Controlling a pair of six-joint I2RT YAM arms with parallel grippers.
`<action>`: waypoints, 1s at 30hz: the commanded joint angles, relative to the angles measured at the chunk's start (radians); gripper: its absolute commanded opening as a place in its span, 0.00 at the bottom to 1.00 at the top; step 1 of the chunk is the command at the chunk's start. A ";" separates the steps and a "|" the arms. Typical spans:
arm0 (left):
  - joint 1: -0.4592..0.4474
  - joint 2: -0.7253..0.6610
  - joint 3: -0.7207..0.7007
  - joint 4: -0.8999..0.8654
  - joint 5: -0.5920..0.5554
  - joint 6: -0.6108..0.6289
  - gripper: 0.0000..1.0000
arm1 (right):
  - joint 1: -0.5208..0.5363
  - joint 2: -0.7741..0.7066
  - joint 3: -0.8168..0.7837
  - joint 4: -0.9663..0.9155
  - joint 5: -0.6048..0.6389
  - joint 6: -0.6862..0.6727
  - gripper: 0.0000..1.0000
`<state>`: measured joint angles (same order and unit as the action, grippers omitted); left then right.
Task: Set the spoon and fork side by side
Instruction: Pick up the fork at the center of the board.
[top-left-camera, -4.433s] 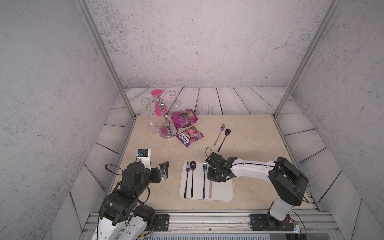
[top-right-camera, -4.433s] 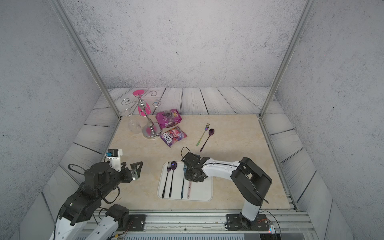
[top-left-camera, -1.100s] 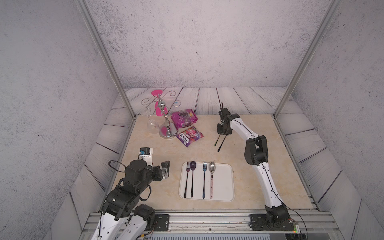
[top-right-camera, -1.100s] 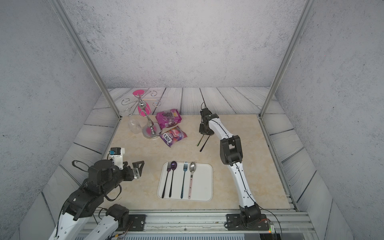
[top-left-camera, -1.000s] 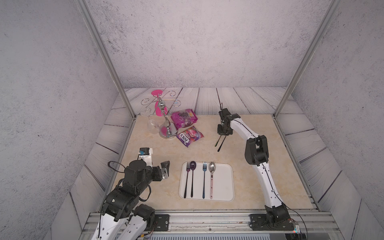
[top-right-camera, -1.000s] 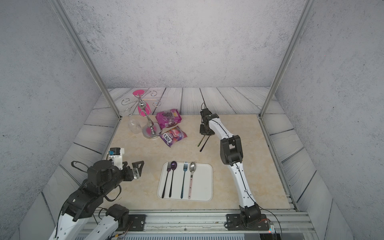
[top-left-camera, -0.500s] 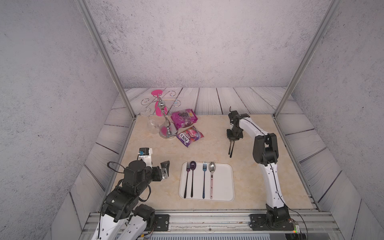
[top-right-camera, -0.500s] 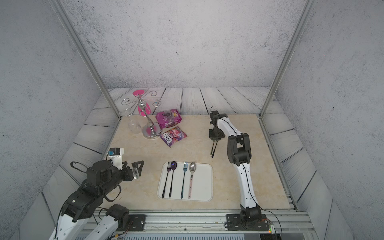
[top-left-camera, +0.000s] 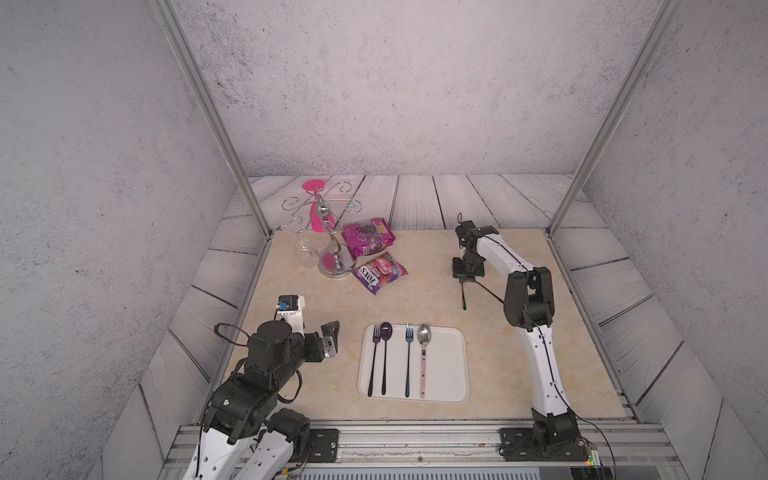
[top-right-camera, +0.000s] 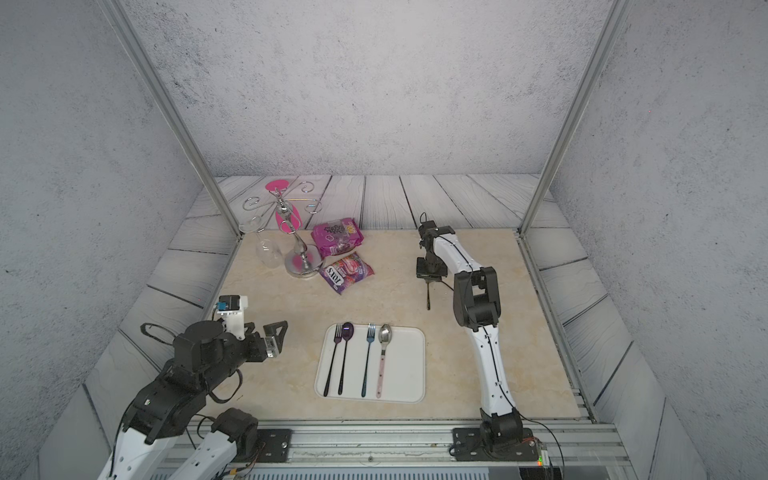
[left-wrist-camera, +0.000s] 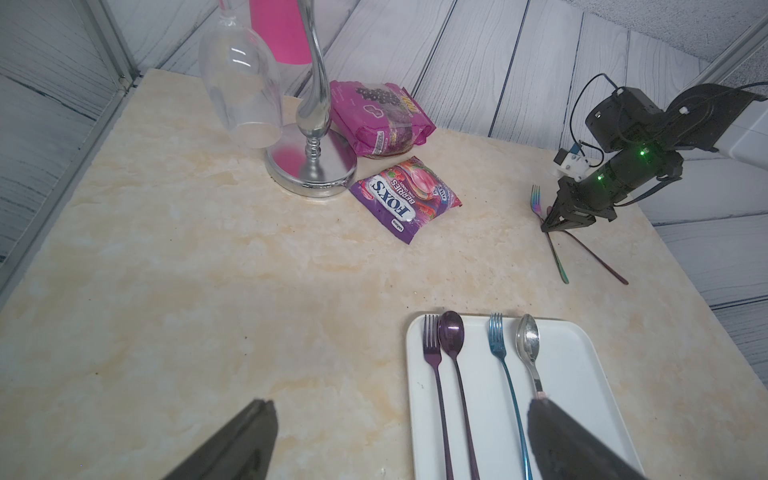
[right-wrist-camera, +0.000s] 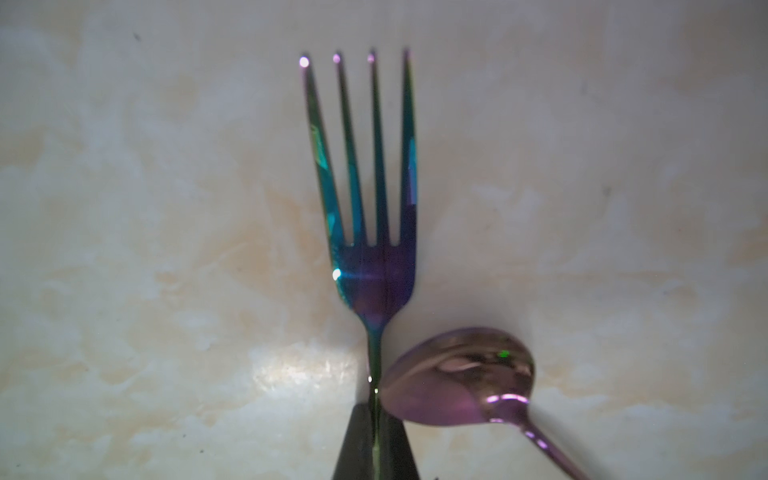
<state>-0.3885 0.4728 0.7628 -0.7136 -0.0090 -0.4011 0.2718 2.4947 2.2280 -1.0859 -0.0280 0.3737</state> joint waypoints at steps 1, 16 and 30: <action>0.004 0.007 -0.008 0.012 -0.010 0.001 1.00 | 0.000 -0.021 -0.052 0.012 -0.017 0.015 0.00; 0.003 -0.010 -0.008 0.013 -0.007 0.000 1.00 | 0.033 -0.521 -0.468 0.172 -0.048 0.083 0.00; 0.004 -0.031 -0.010 0.013 -0.001 -0.003 0.99 | 0.383 -1.096 -1.183 0.310 -0.040 0.473 0.00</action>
<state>-0.3885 0.4557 0.7628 -0.7101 -0.0113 -0.4015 0.6106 1.4647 1.1206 -0.8196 -0.0761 0.6823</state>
